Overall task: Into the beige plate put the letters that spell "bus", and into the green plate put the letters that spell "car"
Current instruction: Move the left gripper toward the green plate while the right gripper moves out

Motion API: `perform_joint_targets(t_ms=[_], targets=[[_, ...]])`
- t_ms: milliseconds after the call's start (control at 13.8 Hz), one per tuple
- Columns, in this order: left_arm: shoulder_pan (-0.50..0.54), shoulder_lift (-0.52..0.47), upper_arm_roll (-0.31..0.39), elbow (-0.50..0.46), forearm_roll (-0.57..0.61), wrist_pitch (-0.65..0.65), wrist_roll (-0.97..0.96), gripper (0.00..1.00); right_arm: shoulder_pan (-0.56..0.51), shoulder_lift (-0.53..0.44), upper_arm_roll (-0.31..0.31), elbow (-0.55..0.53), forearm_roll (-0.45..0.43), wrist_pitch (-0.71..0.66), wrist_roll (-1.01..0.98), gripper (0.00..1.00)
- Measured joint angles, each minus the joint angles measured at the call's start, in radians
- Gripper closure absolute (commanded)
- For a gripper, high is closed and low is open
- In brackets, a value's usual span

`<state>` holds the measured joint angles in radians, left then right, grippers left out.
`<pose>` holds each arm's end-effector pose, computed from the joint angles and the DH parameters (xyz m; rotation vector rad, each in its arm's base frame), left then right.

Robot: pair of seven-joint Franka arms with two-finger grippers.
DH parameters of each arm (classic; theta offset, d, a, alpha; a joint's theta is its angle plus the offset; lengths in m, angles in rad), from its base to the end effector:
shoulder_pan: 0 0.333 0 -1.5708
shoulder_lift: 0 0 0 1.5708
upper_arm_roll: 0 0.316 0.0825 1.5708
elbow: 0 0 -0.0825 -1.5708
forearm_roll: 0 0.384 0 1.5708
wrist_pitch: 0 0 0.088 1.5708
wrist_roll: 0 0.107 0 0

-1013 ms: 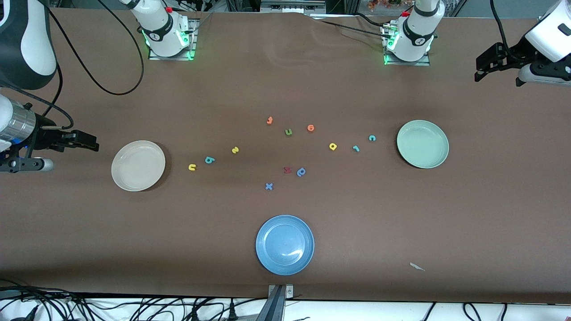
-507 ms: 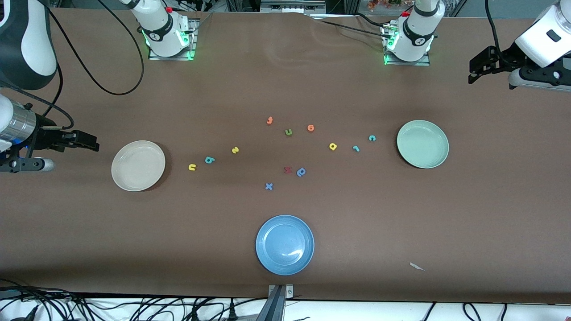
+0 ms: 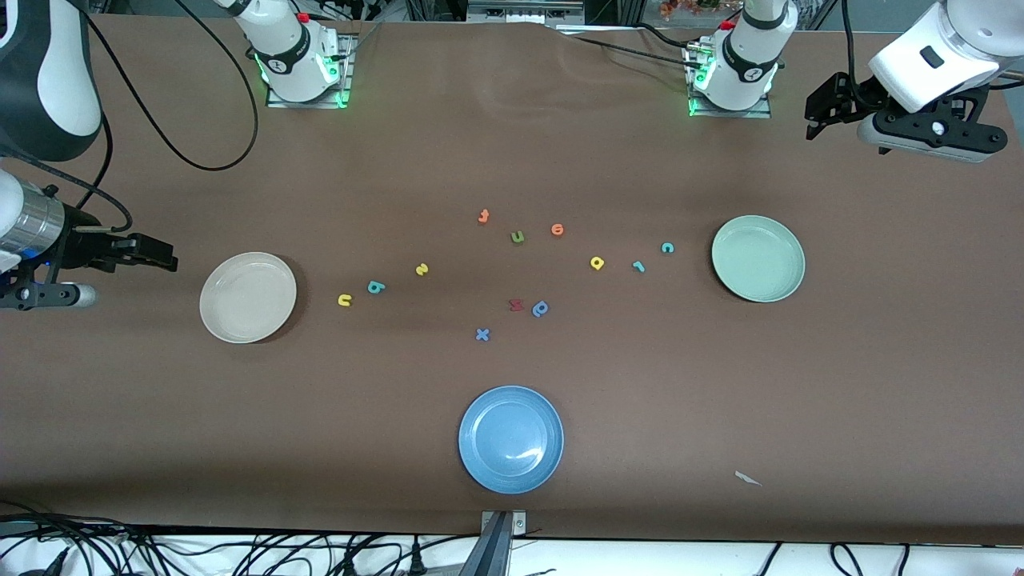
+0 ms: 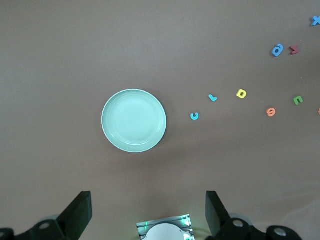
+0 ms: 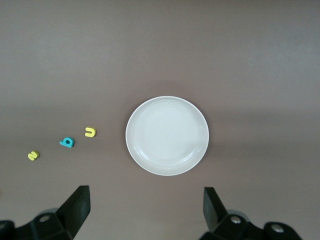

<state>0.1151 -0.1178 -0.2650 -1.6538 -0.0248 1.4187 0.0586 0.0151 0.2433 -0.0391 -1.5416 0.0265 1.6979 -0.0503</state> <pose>0.4945 -0.0861 0.6335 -3.1077 0.3230 0.1893 0.6272 -0.0102 0.5047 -3.1186 -0.0351 0.1344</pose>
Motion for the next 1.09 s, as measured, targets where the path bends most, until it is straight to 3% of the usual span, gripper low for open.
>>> perform_joint_targets(t_ms=[1086], targets=[[0.012, 0.026, 0.016, 0.011, 0.000, -0.001, 0.000, 0.00, 0.001, 0.000, 0.003, 0.001, 0.000, -0.011, 0.000, 0.00]])
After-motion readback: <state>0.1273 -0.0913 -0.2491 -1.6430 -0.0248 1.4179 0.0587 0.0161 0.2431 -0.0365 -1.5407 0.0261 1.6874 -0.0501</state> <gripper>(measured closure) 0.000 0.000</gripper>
